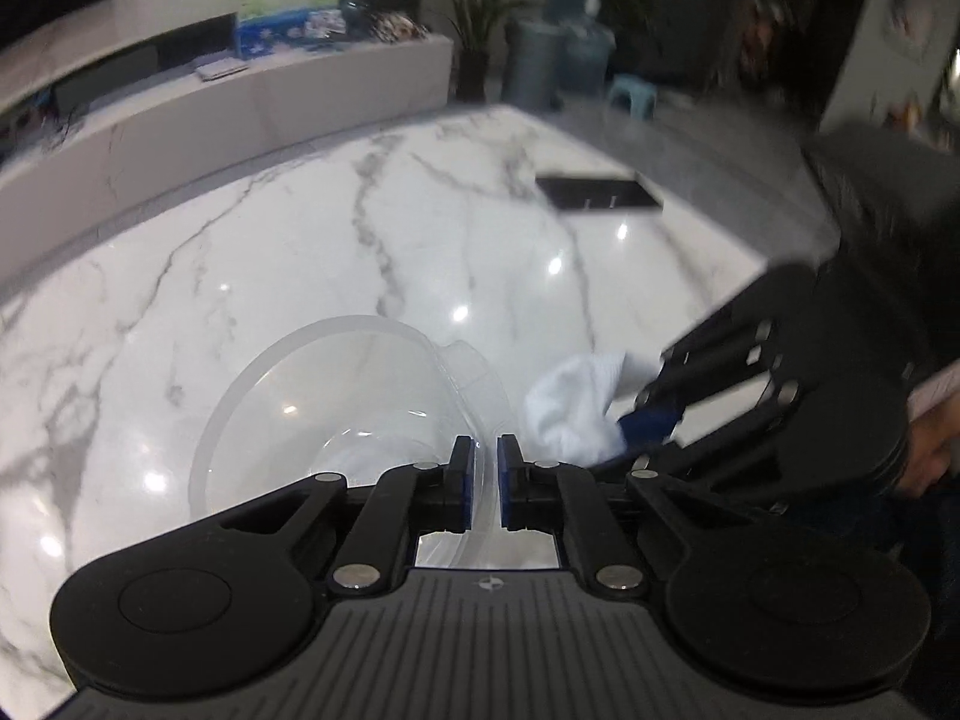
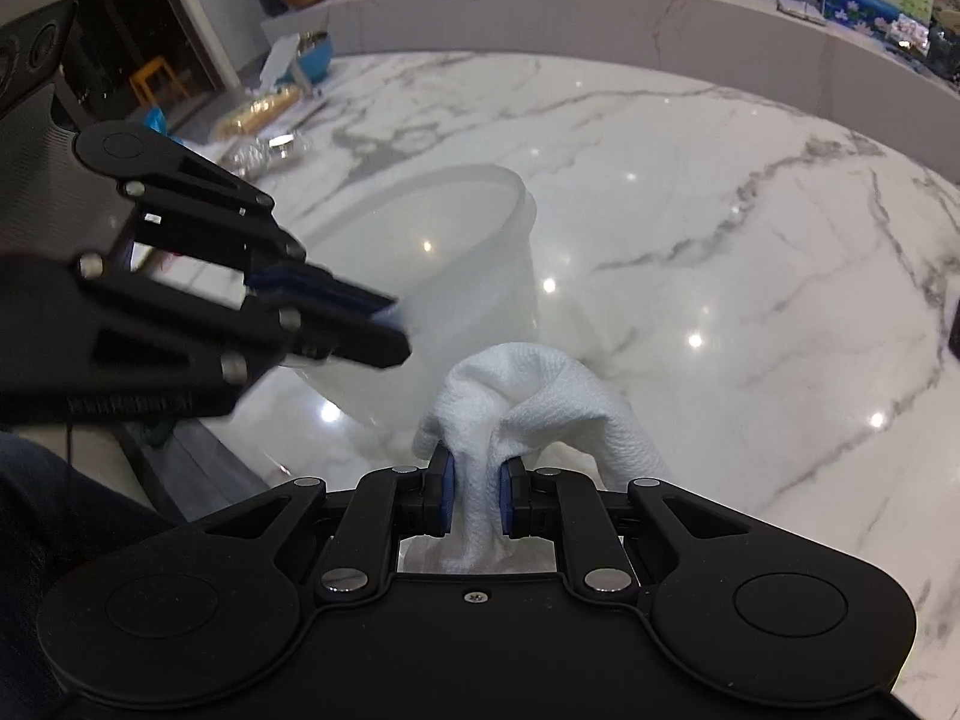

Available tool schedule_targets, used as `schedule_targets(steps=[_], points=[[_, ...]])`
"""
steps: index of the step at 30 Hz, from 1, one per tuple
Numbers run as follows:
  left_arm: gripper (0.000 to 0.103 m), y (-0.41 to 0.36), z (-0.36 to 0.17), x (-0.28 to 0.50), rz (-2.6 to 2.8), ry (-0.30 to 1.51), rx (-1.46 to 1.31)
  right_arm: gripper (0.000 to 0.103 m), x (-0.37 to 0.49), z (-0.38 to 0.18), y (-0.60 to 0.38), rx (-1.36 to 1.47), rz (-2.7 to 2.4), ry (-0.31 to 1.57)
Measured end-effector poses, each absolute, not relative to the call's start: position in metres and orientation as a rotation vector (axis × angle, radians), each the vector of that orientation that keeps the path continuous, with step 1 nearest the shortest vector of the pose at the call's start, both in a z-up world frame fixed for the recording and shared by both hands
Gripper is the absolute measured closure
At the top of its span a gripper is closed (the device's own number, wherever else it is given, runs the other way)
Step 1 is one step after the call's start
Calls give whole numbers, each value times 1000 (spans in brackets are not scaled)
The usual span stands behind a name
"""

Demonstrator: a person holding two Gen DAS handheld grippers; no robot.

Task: Clean bowl
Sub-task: 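Rotate the bowl with the left gripper while the right gripper wipes its outer wall, then wipe the bowl's rim and outer wall with the cloth while the left gripper holds it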

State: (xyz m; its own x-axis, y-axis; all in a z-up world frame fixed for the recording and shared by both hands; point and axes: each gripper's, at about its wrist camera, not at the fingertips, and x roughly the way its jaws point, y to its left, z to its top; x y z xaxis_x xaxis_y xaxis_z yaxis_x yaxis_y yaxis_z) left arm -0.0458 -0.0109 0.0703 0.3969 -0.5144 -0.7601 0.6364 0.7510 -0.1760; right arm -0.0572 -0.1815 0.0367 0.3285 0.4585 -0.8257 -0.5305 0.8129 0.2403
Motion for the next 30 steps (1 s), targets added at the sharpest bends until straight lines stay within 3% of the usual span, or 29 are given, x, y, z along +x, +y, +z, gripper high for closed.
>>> schedule_targets(steps=[16,30], points=[[97,4,69,-31,-703,949,-10,88,-72,50,-156,-5,837,1038],[97,4,69,-36,-711,949,16,88,-37,45,-178,52,570,985]])
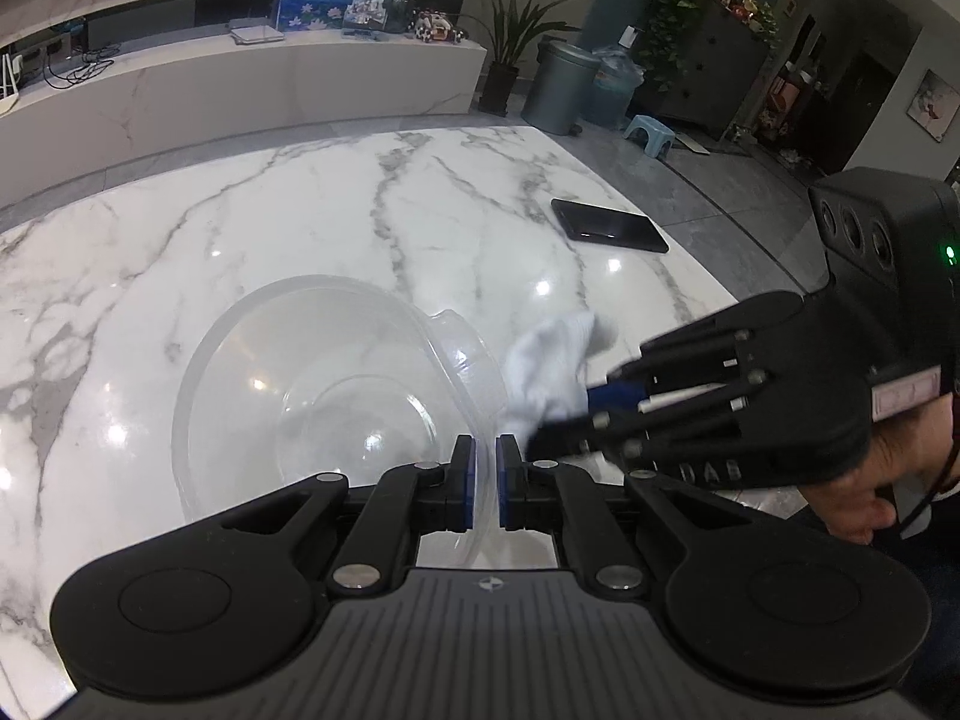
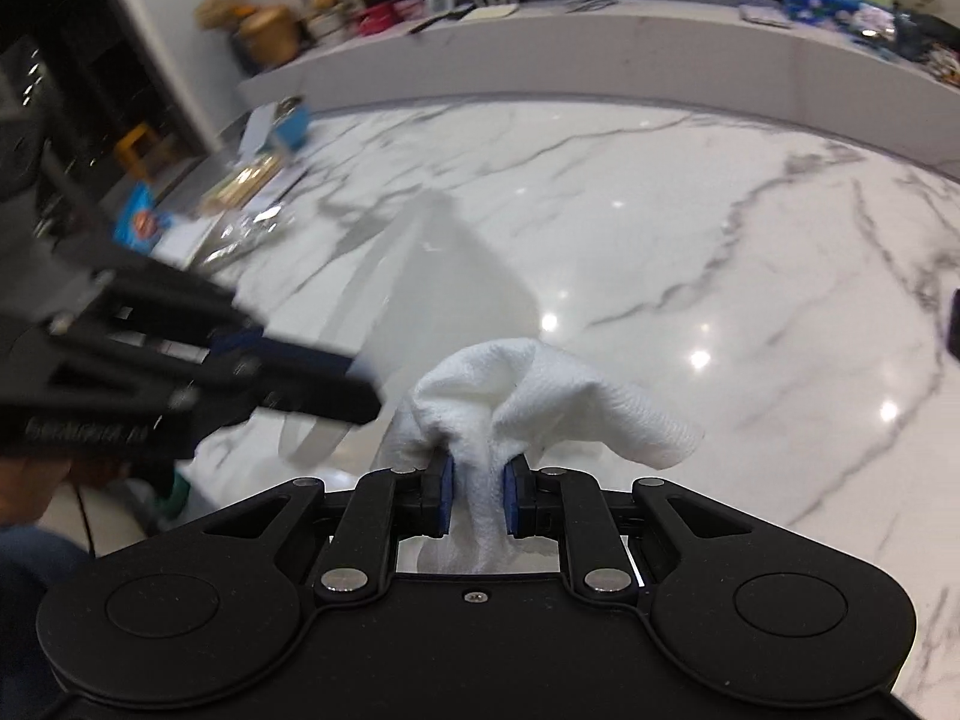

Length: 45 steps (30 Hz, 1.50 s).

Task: Clean bowl
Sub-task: 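Wipe the bowl's rim and outer wall with the cloth while the left gripper holds it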

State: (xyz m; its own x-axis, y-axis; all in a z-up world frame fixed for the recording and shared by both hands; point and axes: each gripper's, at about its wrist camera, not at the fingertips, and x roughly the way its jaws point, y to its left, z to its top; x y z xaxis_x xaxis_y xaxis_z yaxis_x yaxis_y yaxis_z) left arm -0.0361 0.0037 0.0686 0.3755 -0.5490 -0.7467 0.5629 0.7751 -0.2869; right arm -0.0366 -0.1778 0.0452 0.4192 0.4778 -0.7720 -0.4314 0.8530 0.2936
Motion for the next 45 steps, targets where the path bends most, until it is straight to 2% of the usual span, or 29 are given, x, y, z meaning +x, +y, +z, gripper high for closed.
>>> schedule_targets(steps=[5,27,45], points=[[97,2,69,-37,-716,947,20,88,-36,47,-180,69,541,956],[97,3,70,-37,-693,943,13,88,-73,47,-145,-25,847,1053],[97,0,73,-39,-710,937,12,88,-76,26,-120,-28,810,1108]])
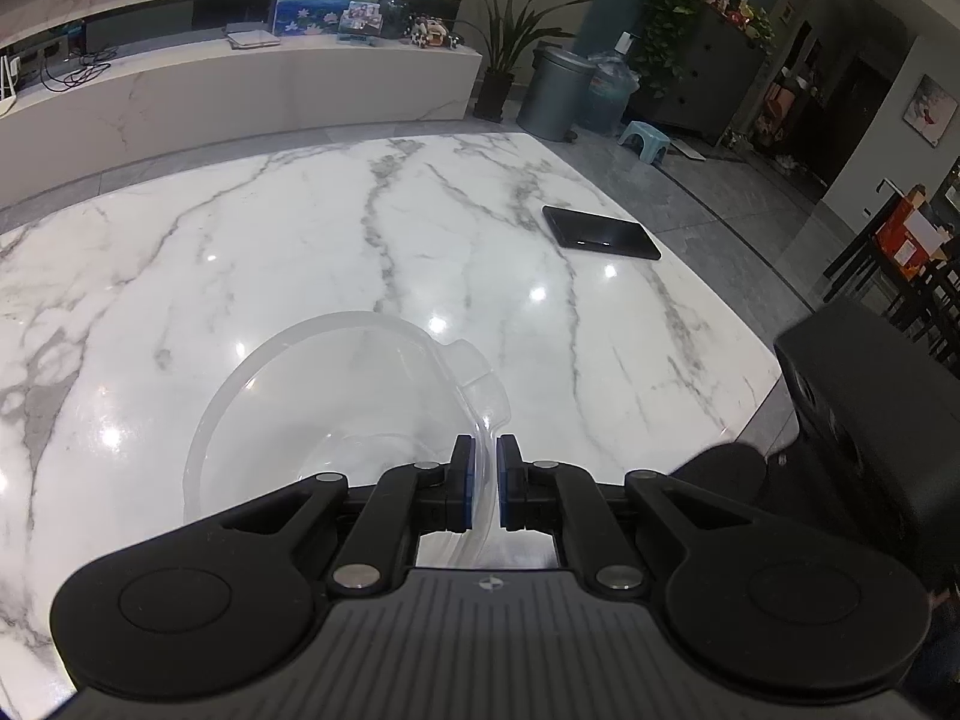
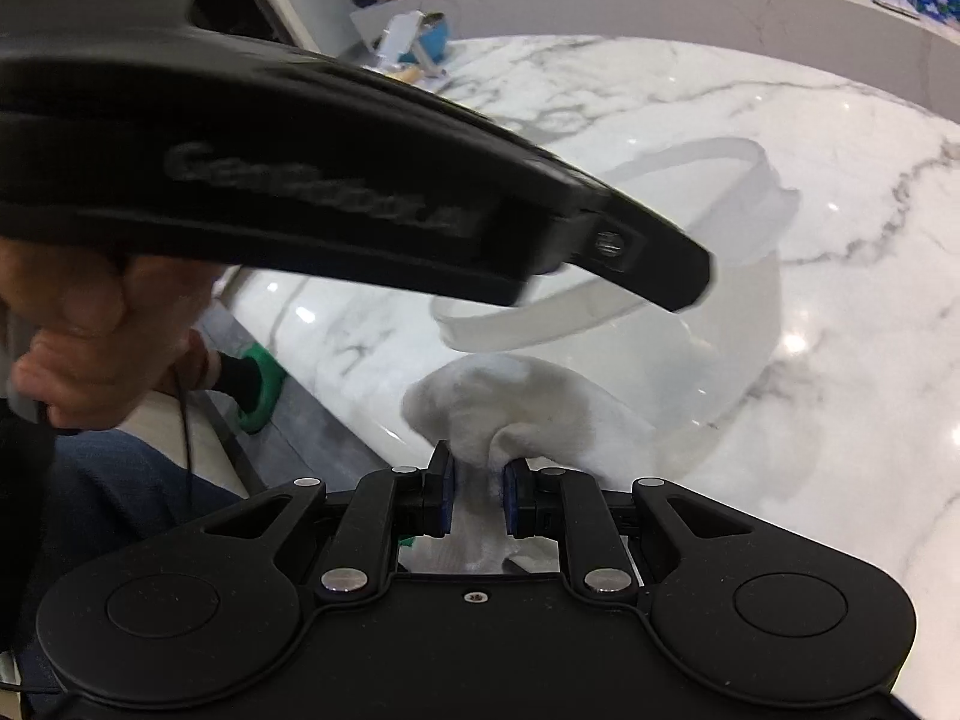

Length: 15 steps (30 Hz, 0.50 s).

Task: Clean bowl
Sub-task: 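Wipe the bowl's rim and outer wall with the cloth while the left gripper holds it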

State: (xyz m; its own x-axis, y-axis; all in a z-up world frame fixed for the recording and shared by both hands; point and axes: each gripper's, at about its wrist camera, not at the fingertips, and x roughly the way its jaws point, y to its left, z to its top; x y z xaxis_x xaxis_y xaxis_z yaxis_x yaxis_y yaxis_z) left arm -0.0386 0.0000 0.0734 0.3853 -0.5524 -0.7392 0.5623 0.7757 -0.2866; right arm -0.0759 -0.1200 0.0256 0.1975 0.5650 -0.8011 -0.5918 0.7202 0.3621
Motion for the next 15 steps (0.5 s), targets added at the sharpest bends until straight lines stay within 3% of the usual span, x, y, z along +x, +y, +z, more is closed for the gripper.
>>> schedule_targets(steps=[15], points=[[100,-1,73,-41,-711,929,27,88,-47,24,-173,-72,533,1090]])
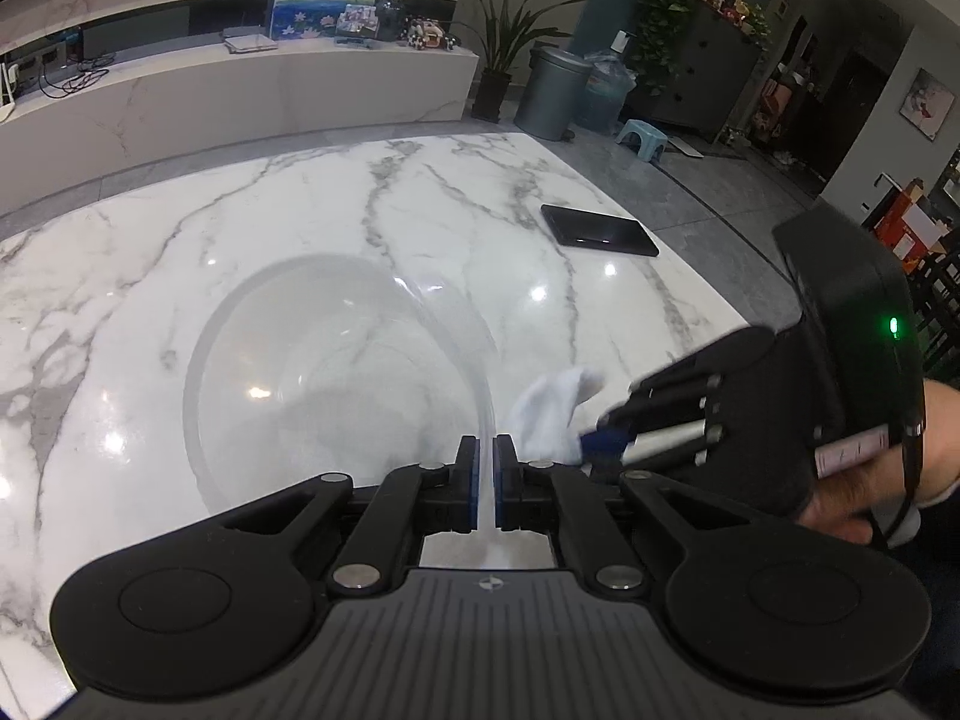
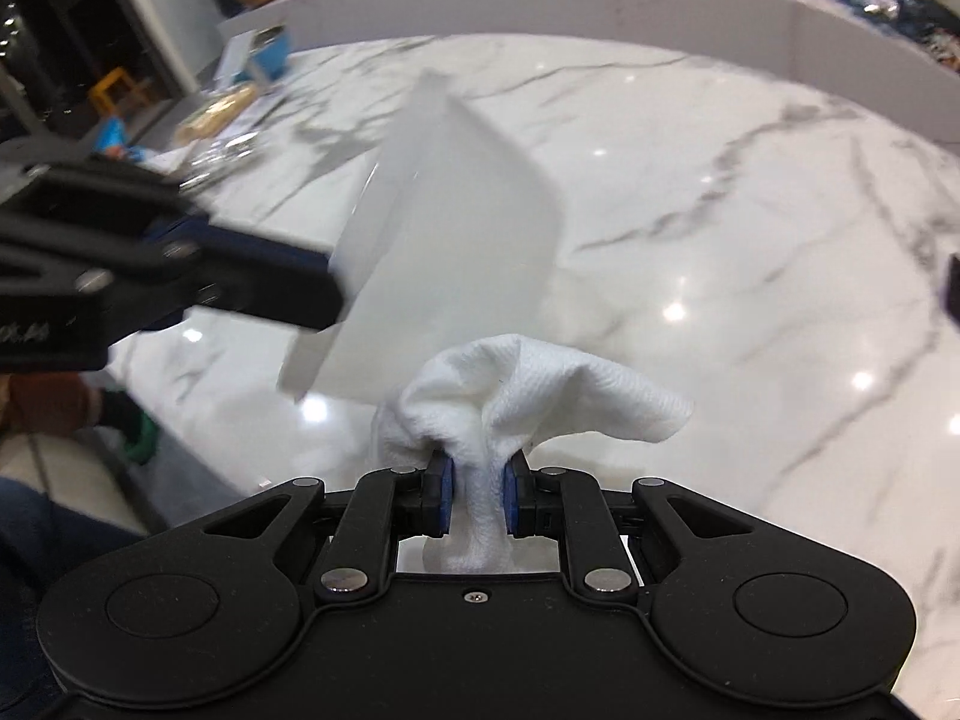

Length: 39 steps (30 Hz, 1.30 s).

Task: Clean bowl
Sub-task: 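Wipe the bowl's rim and outer wall with the cloth while the left gripper holds it, then lower the bowl onto the table and open the left gripper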

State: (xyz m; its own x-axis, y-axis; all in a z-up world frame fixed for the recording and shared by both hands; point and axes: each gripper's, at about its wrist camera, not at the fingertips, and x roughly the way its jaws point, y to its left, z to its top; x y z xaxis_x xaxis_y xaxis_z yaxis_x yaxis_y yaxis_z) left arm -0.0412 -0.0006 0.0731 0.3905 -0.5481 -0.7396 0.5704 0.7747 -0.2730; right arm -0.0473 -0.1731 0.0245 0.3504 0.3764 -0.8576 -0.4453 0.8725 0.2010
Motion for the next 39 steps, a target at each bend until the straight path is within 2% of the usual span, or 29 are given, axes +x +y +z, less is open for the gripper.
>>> schedule_targets(steps=[12,24,32,39], points=[[100,-3,66,-37,-681,937,35,88,-33,41,-196,-13,486,1033],[99,-10,62,-34,-646,912,62,88,-5,65,-193,151,493,879],[99,-14,58,-27,-622,910,95,88,19,67,-175,125,441,858],[99,-5,48,-16,-519,944,86,88,24,57,-203,44,286,872]])
